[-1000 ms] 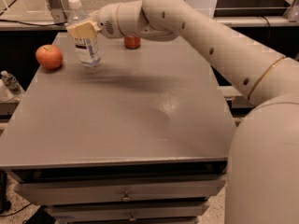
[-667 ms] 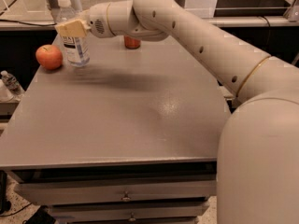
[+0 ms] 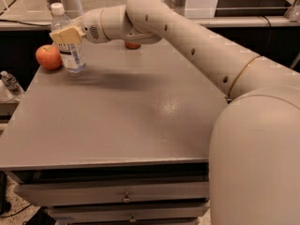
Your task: Move blue plastic bottle near apple
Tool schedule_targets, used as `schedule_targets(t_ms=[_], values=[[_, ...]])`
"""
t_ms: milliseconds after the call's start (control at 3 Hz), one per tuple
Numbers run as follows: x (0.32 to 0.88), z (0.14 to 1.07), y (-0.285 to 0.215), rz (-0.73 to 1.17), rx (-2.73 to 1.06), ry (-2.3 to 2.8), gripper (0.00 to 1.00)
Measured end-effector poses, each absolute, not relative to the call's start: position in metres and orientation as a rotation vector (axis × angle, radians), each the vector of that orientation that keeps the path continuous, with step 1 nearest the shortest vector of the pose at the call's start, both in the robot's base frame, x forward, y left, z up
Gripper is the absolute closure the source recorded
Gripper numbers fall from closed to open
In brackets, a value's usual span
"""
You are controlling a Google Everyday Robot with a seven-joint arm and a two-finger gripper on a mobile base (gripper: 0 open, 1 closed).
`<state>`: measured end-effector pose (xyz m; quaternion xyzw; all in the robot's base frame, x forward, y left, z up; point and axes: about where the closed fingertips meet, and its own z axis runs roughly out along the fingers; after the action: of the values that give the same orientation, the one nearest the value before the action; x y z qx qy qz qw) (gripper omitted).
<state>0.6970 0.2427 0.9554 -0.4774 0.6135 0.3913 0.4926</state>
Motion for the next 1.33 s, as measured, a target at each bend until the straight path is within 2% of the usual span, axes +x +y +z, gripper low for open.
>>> schedule_targets(t_ms=[333, 1333], values=[[0.699, 0.947, 0.242, 0.952, -1.180, 1.491, 0.83], [0.698, 0.937, 0.241, 1.008, -1.208, 1.459, 0.13]])
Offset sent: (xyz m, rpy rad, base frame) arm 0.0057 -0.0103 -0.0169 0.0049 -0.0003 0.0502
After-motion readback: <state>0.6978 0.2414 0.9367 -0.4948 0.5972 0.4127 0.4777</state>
